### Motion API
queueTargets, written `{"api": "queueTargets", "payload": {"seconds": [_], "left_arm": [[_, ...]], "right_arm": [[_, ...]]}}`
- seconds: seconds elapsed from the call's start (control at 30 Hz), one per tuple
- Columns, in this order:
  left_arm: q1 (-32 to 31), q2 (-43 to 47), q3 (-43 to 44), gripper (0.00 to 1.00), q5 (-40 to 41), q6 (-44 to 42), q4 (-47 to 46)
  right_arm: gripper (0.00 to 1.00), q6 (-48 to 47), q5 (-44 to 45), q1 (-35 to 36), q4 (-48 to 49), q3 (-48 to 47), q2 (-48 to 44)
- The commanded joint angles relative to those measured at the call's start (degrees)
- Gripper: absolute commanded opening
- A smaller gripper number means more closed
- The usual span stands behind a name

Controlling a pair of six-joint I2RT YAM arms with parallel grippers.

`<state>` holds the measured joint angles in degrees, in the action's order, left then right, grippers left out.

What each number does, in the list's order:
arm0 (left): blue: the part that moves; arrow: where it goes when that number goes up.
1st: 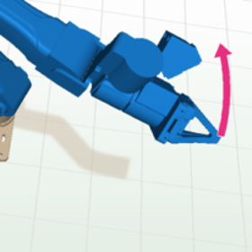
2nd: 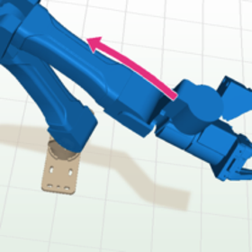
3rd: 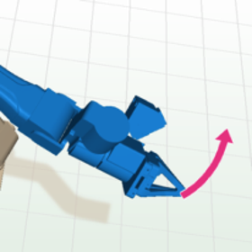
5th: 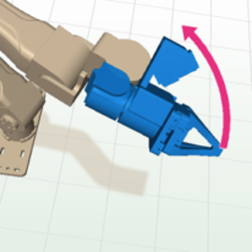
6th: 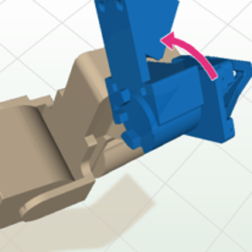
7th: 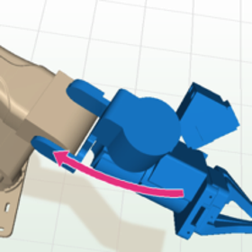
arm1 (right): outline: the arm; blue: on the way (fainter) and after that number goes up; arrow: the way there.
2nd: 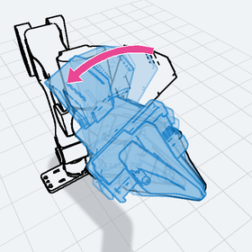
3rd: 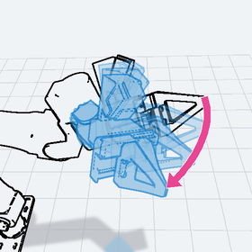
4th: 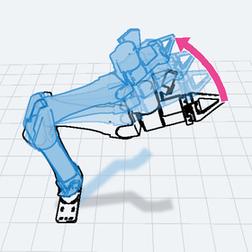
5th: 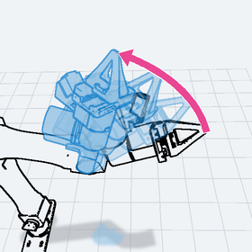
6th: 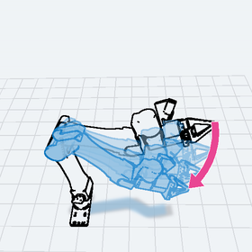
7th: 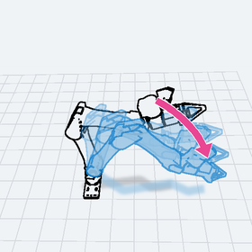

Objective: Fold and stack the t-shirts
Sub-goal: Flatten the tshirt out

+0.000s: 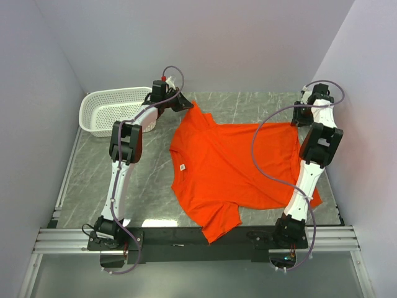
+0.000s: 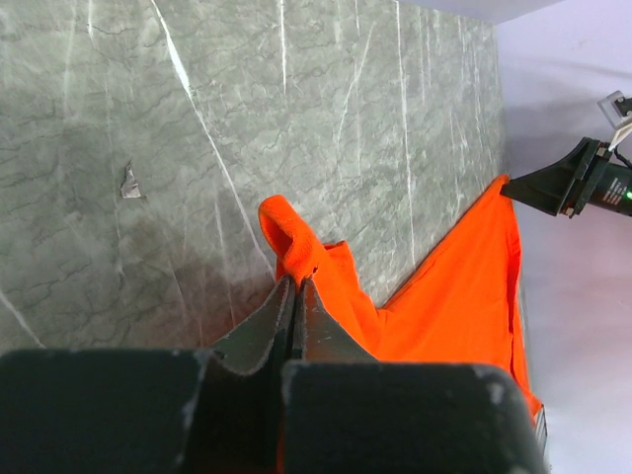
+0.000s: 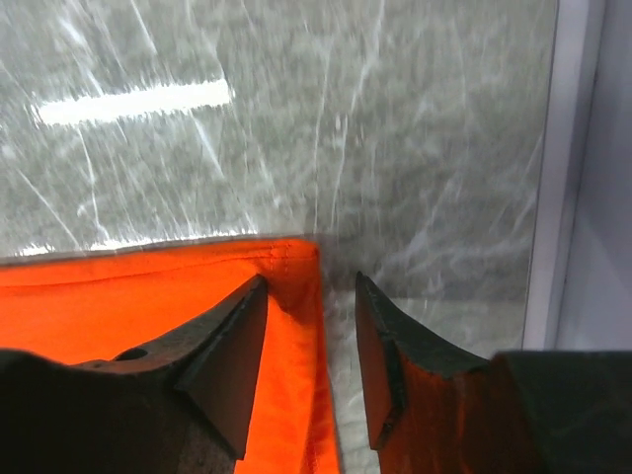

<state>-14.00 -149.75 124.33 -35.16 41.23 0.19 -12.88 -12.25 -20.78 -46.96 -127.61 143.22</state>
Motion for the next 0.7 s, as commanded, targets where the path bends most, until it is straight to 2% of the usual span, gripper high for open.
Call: {"api": "queueTargets", "payload": {"seconds": [0.0, 0.13, 0.33, 0.4, 0.43, 0.67], "left_arm": [[0.38, 3.59, 1.09, 0.00, -1.49, -0.01, -2.82], [0.55, 3.77, 0.74, 0.00, -1.67, -0.01, -2.73], [0.82, 4.29, -0.23, 0.00, -1.93, 0.08, -3.08], [0.82, 4.38, -0.41, 0.00, -1.93, 0.34, -3.26], [0.82, 4.21, -0.41, 0.00, -2.02, 0.25, -3.35], [0.90, 4.29, -0.23, 0.00, -1.85, -0.45, -3.09]], "right_arm": [[0.46, -1.09, -2.16, -0.06, -1.82, -4.22, 2.67], [0.43, -1.00, -7.33, -0.23, -4.10, -5.54, 4.17], [0.33, -2.84, -12.18, -0.14, -7.79, -7.57, 4.88], [0.18, -3.37, -12.54, -0.06, -7.88, -6.69, 4.27], [0.02, -3.38, -11.84, -0.06, -7.71, -6.42, 4.09], [0.00, -3.81, -6.47, -0.06, -0.52, -0.45, -0.83]]}}
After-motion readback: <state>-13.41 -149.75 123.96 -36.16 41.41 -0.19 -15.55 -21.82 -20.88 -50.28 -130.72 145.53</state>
